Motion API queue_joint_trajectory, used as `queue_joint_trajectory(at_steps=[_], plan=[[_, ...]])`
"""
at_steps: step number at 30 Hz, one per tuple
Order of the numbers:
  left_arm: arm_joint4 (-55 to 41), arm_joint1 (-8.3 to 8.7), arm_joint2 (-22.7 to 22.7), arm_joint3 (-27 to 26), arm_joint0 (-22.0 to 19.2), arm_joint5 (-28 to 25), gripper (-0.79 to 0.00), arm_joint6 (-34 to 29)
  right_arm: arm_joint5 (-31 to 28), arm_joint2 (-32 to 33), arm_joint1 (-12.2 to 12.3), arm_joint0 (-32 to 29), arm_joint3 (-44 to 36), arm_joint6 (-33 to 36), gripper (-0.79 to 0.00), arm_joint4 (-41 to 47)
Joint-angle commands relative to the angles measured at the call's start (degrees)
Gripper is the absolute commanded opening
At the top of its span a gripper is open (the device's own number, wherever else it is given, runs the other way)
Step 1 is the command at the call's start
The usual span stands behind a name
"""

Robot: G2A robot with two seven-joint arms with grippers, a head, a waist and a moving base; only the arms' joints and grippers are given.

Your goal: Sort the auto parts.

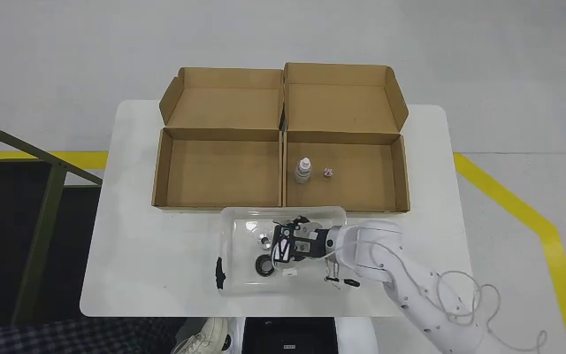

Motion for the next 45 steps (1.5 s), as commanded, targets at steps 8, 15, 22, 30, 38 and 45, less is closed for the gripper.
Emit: queue_joint_trajectory(at_steps=[8, 15, 22, 30, 38, 45], plan=[[0.0, 0.0, 0.0, 0.0, 0.0, 0.0, 0.0, 0.0, 0.3, -2.8, -0.8, 2.3, 3.0, -0.1, -0.4, -0.3], [0.0, 0.0, 0.0, 0.0, 0.0, 0.0, 0.0, 0.0, 0.3, -5.5, -1.8, 4.7, 6.2, -0.4, -0.403, 0.3], [0.0, 0.0, 0.0, 0.0, 0.0, 0.0, 0.0, 0.0, 0.4, -7.9, -2.8, 6.7, 8.6, -0.7, -0.403, 0.8], [0.0, 0.0, 0.0, 0.0, 0.0, 0.0, 0.0, 0.0, 0.3, -9.8, -3.7, 8.2, 10.7, -1.0, -0.406, 1.0], [0.0, 0.0, 0.0, 0.0, 0.0, 0.0, 0.0, 0.0, 0.1, -10.2, -4.1, 9.0, 11.5, -0.9, -0.785, 1.1], [0.0, 0.0, 0.0, 0.0, 0.0, 0.0, 0.0, 0.0, -0.7, -9.6, -3.9, 8.5, 9.0, -0.9, -0.785, 1.3]])
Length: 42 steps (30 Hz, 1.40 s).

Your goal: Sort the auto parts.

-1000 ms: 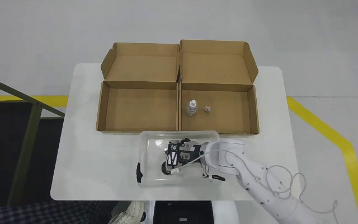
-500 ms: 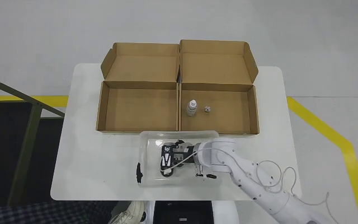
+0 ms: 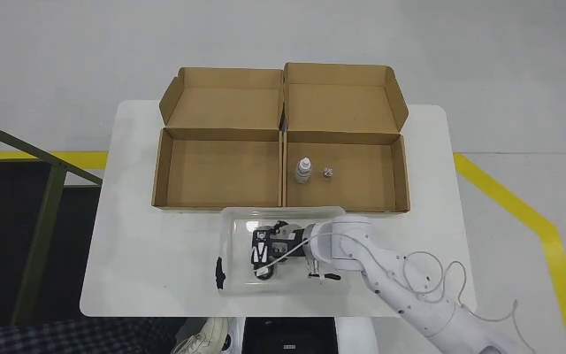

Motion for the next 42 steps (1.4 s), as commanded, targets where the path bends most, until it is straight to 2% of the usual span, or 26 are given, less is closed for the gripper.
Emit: queue_joint_trajectory(at_steps=[1, 7, 18, 32, 42], plan=[[0.0, 0.0, 0.0, 0.0, 0.0, 0.0, 0.0, 0.0, -0.4, 0.4, 0.1, -0.3, -1.0, -0.3, -0.785, 0.3], [0.0, 0.0, 0.0, 0.0, 0.0, 0.0, 0.0, 0.0, -1.7, 2.5, 0.7, -1.7, -4.2, -1.8, -0.785, 2.1], [0.0, 0.0, 0.0, 0.0, 0.0, 0.0, 0.0, 0.0, -3.7, 5.8, 1.2, -2.9, -6.6, -8.5, -0.785, 7.6], [0.0, 0.0, 0.0, 0.0, 0.0, 0.0, 0.0, 0.0, -0.5, 13.9, 1.9, -6.4, -8.6, -22.9, -0.785, 14.7], [0.0, 0.0, 0.0, 0.0, 0.0, 0.0, 0.0, 0.0, -0.6, 19.4, 2.8, -10.1, -10.1, -27.9, -0.785, 17.3]])
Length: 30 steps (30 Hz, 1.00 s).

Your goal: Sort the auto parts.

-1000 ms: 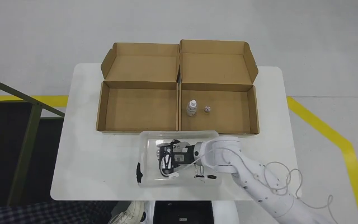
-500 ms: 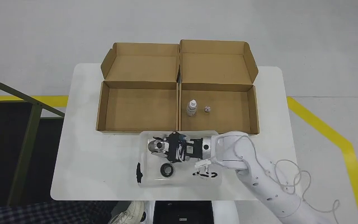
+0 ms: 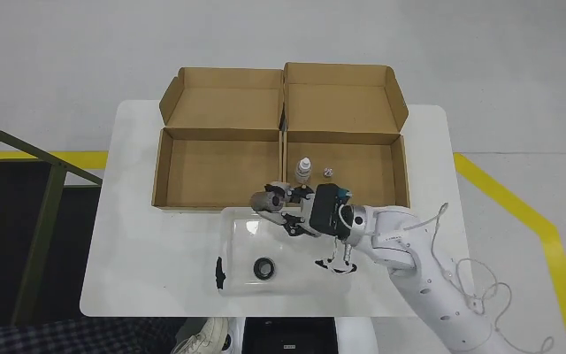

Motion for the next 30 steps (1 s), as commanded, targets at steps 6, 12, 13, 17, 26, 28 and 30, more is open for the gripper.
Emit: queue_joint_trajectory(at_steps=[6, 12, 13, 17, 26, 28, 30], plan=[[0.0, 0.0, 0.0, 0.0, 0.0, 0.0, 0.0, 0.0, 0.2, 3.3, 0.4, -1.9, -0.3, -2.3, -0.785, 1.8], [0.0, 0.0, 0.0, 0.0, 0.0, 0.0, 0.0, 0.0, 0.9, 6.7, 0.8, -4.2, -0.6, -5.1, -0.785, 3.5], [0.0, 0.0, 0.0, 0.0, 0.0, 0.0, 0.0, 0.0, 0.9, 7.2, 0.9, -4.5, -0.6, -5.5, -0.785, 3.7], [0.0, 0.0, 0.0, 0.0, 0.0, 0.0, 0.0, 0.0, 0.8, 8.7, 1.0, -5.5, -0.6, -6.7, -0.785, 4.5], [0.0, 0.0, 0.0, 0.0, 0.0, 0.0, 0.0, 0.0, 1.7, 10.1, 1.0, -6.5, -0.4, -8.8, -0.785, 6.2], [0.0, 0.0, 0.0, 0.0, 0.0, 0.0, 0.0, 0.0, 1.7, 10.2, 1.0, -6.5, -0.5, -9.0, -0.785, 6.3], [0.0, 0.0, 0.0, 0.0, 0.0, 0.0, 0.0, 0.0, 1.6, 10.3, 1.0, -6.6, -0.6, -9.0, -0.785, 6.4]])
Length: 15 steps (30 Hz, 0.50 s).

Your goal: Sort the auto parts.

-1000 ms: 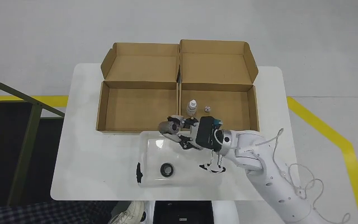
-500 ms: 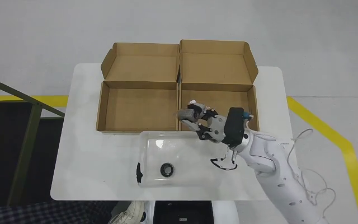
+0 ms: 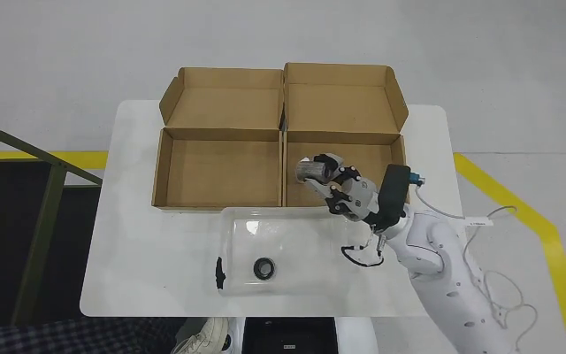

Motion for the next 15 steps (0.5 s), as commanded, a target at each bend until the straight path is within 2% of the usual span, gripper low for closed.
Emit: queue_joint_trajectory(at_steps=[1, 15], plan=[[0.0, 0.0, 0.0, 0.0, 0.0, 0.0, 0.0, 0.0, 0.0, 0.0, 0.0, 0.0, -0.1, 0.1, -0.785, 0.0], [0.0, 0.0, 0.0, 0.0, 0.0, 0.0, 0.0, 0.0, 3.8, -1.9, -0.5, 1.8, -0.2, 3.1, -0.785, -3.4]])
